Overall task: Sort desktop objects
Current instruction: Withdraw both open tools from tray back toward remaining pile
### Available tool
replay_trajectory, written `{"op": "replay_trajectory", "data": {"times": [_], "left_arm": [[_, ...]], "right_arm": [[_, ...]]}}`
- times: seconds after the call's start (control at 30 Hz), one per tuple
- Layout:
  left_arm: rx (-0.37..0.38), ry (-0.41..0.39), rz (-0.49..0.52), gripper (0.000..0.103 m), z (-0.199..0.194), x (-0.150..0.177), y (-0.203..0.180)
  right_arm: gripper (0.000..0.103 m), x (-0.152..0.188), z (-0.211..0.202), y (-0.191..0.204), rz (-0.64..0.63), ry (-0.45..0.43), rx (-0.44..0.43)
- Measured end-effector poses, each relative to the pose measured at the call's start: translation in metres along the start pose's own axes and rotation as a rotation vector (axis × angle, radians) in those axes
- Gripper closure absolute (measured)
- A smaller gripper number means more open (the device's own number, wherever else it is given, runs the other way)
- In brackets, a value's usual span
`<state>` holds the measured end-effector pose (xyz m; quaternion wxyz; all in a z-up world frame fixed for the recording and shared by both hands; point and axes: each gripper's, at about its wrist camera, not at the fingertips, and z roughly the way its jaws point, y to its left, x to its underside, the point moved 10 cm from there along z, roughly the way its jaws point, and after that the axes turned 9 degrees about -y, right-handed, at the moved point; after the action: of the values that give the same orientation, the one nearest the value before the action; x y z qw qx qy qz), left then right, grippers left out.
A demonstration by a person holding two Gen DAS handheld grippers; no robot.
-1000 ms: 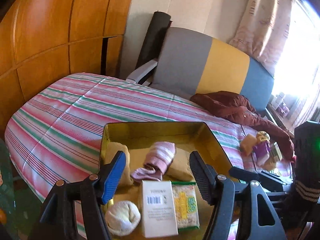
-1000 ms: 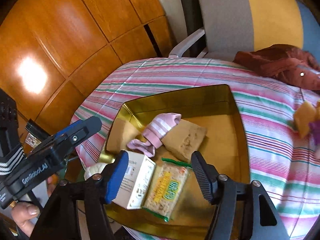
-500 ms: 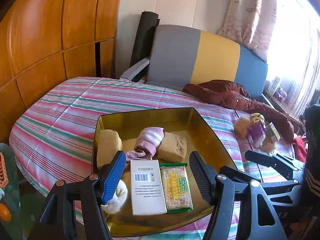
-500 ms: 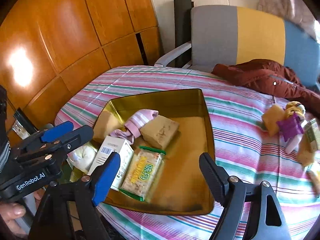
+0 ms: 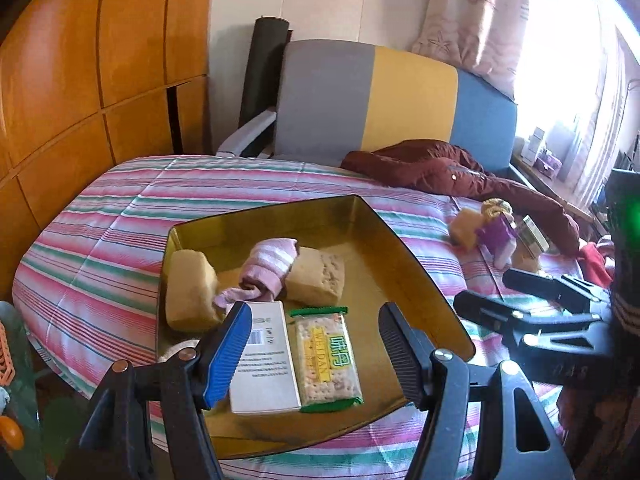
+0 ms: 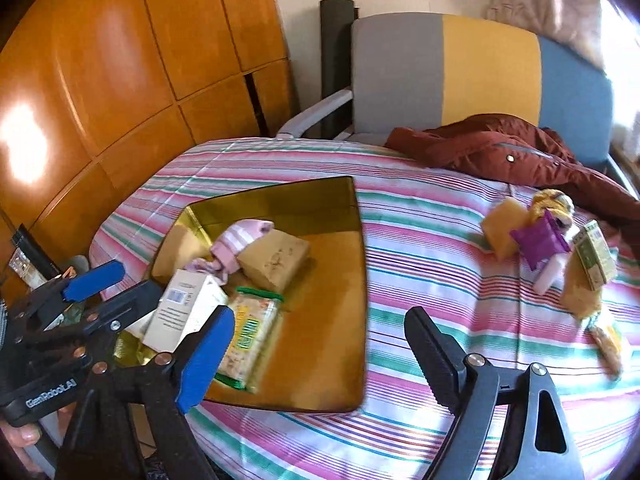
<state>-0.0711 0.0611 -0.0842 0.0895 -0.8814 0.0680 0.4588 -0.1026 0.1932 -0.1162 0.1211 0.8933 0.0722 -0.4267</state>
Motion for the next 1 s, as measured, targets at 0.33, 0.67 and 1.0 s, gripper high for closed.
{"op": "replay_trajectory", "data": {"times": [0.33,0.67,1.0], "left_arm": [[0.059,0.029,0.043,0.036,0.005,0.009,-0.028],[0.109,0.059,0.069,0.036,0.008,0.020,-0.051],[0.126,0.076,0.071,0.036,0.011,0.023,-0.059]], "right_arm": [[0.011,0.010,-0.010,-0.065,0.091,0.023,0.095],[0.011,0.025,-0.032,-0.140,0.185,0.039,0.204],[0.011,0.010,-0.055,-0.230,0.233,0.008,0.356]]}}
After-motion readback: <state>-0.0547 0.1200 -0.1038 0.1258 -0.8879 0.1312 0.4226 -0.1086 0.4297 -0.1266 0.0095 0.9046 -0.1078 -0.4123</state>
